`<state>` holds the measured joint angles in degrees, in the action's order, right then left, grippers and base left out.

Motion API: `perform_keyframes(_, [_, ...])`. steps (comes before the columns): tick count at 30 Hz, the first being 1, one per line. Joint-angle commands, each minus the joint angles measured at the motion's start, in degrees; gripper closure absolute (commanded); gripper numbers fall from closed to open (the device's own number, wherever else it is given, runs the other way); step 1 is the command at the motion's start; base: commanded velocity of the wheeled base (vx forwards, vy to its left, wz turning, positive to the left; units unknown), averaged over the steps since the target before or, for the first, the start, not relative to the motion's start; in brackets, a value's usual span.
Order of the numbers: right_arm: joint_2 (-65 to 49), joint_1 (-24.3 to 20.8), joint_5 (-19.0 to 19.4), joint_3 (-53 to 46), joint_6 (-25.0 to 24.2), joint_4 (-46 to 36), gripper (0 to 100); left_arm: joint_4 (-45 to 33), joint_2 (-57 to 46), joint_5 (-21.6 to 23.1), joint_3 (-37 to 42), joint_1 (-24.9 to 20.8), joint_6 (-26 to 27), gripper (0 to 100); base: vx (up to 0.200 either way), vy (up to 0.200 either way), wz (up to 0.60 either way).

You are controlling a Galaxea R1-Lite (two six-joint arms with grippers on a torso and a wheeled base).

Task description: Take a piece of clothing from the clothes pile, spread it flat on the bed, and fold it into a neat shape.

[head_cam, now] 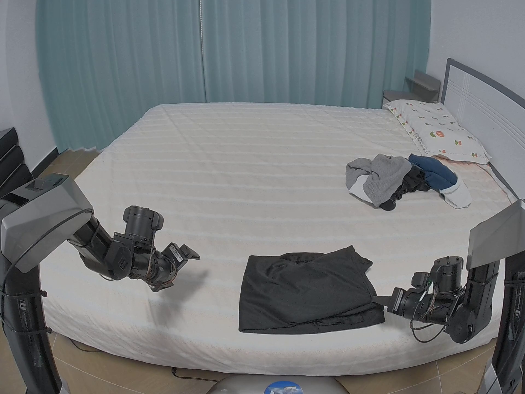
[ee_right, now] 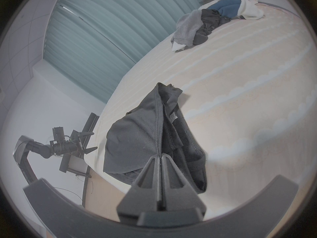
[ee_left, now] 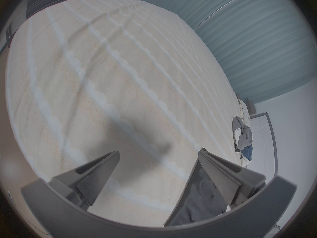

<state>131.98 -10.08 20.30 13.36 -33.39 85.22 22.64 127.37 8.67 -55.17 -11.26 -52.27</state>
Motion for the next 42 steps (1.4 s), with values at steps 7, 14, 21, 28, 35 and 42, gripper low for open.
perform_keyframes(7, [0.39, 1.29, 1.32, -2.37, 4.21, 0.03, 100, -0.05, 0.07, -0.05, -0.02, 0.01, -0.02, 0, 0.000, 0.000, 0.00])
perform_keyframes(14, [1.27, 2.17, 1.32, -2.64, 6.93, -0.76, 100, -0.05, 0.07, -0.05, -0.11, 0.01, -0.02, 0, 0.000, 0.000, 0.00])
perform_keyframes(21, [0.65, 2.26, 1.32, -1.85, 7.37, -0.32, 0, 0.04, 0.07, -0.05, -0.20, 0.01, 0.07, 0, 0.000, 0.000, 0.00])
perform_keyframes(28, [-0.40, 1.82, 0.62, 4.31, 3.16, 1.00, 0, 0.04, 0.16, -0.85, -0.28, -0.07, -0.11, 0, 0.000, 0.000, 0.00])
perform_keyframes(35, [3.99, 0.77, -0.35, 13.53, -4.14, 0.21, 0, 0.13, 0.25, -0.85, -0.64, -0.07, -2.04, 0, 0.086, 0.000, 0.00])
perform_keyframes(42, [7.42, -0.03, -1.75, 17.31, -3.96, 0.12, 0, 0.13, 1.04, -1.55, -0.46, -0.60, -1.60, 0, 0.000, 0.000, 0.00])
